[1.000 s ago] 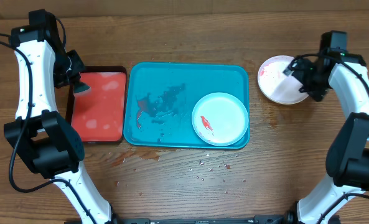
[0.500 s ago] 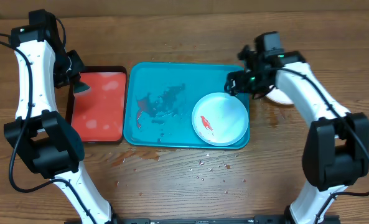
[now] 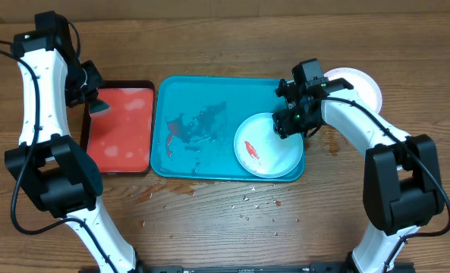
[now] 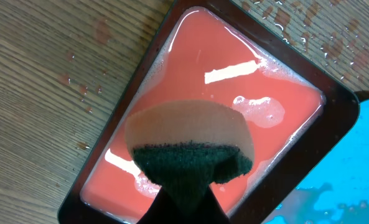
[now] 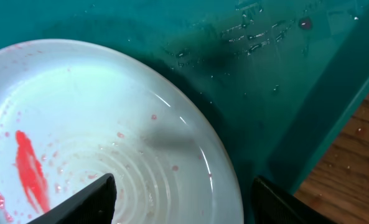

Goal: Clean dirty plates on tray and stack at the side
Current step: 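Move the right gripper to the second white plate's rim and grasp it, then bring the sponge with the left gripper onto the second white plate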

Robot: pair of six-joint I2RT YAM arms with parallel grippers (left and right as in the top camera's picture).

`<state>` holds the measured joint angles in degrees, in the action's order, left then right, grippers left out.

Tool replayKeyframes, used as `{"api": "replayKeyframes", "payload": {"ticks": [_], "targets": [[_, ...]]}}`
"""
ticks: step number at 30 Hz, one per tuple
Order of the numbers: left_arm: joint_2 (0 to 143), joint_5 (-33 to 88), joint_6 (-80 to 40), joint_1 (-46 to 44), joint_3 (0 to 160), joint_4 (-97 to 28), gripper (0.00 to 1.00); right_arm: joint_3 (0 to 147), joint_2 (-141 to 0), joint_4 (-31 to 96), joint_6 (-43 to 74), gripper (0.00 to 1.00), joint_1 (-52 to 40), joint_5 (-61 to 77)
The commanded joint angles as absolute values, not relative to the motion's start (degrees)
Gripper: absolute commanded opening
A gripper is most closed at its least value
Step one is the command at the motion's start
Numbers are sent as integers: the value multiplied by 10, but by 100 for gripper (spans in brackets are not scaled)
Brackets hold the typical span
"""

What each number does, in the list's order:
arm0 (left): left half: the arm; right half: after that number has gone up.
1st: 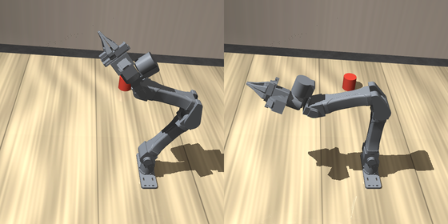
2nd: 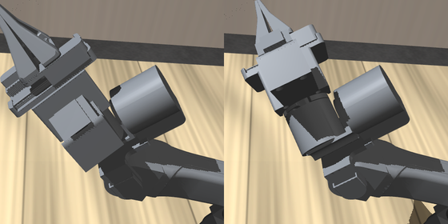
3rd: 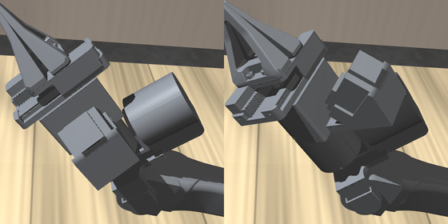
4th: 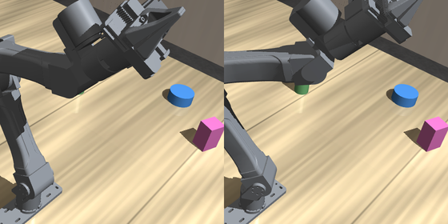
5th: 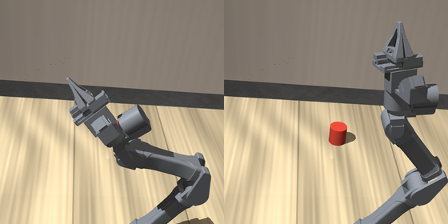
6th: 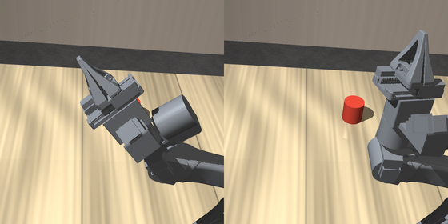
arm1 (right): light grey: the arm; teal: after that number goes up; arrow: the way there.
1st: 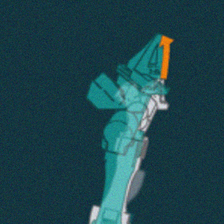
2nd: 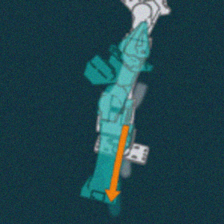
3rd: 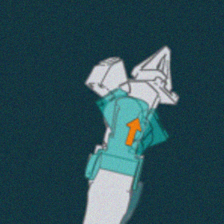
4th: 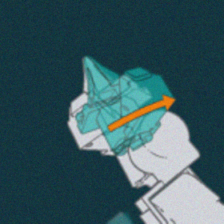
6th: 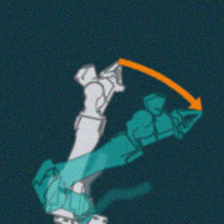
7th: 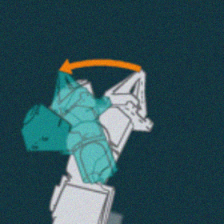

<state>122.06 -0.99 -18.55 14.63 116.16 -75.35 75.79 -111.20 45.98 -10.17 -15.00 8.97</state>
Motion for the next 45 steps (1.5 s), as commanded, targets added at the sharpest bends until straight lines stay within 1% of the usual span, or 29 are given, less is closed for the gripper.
{"api": "replayKeyframes", "payload": {"ticks": [1,4,8,9,11,18,21,23,28,29,31,32,36,37,39,41,45], "targets": [[1225,-3,-195,148,1159,-752,4,743,-1115,439,-121,70,-150,86],[1225,-3,-195,148,1159,-753,4,736,-1115,423,-125,70,-150,86],[1225,-3,-195,148,1159,-752,4,735,-1115,414,-124,50,-150,130],[1225,-3,-195,148,1159,-752,4,735,-1115,415,-119,48,-150,144],[1225,-3,-195,148,1159,-752,4,729,-1116,417,-118,46,-152,152],[1225,-3,-195,148,1159,-752,4,712,-1127,418,-118,46,-154,121],[1225,-3,-195,148,1159,-752,4,712,-1131,415,-115,39,-154,121],[1225,-1,-195,148,1159,-752,4,712,-1132,408,-96,32,-154,121],[1225,37,-191,148,1159,-753,4,712,-1132,370,-16,27,-158,137],[1225,53,-182,147,1159,-754,4,712,-1132,359,4,23,-161,151],[1225,95,-150,144,1159,-753,4,712,-1132,338,37,7,-169,179],[1225,117,-134,142,1159,-752,4,712,-1132,330,50,4,-174,183],[1225,199,-94,124,1159,-751,4,712,-1133,292,87,4,-203,178],[1225,228,-89,110,1159,-752,5,712,-1133,277,114,4,-218,155],[1225,241,-90,91,1159,-752,4,712,-1133,268,132,5,-232,139],[1225,241,-90,68,1159,-751,4,712,-1133,260,136,8,-242,135],[1225,241,-90,18,1159,-749,4,712,-1133,253,143,9,-249,135]]}}
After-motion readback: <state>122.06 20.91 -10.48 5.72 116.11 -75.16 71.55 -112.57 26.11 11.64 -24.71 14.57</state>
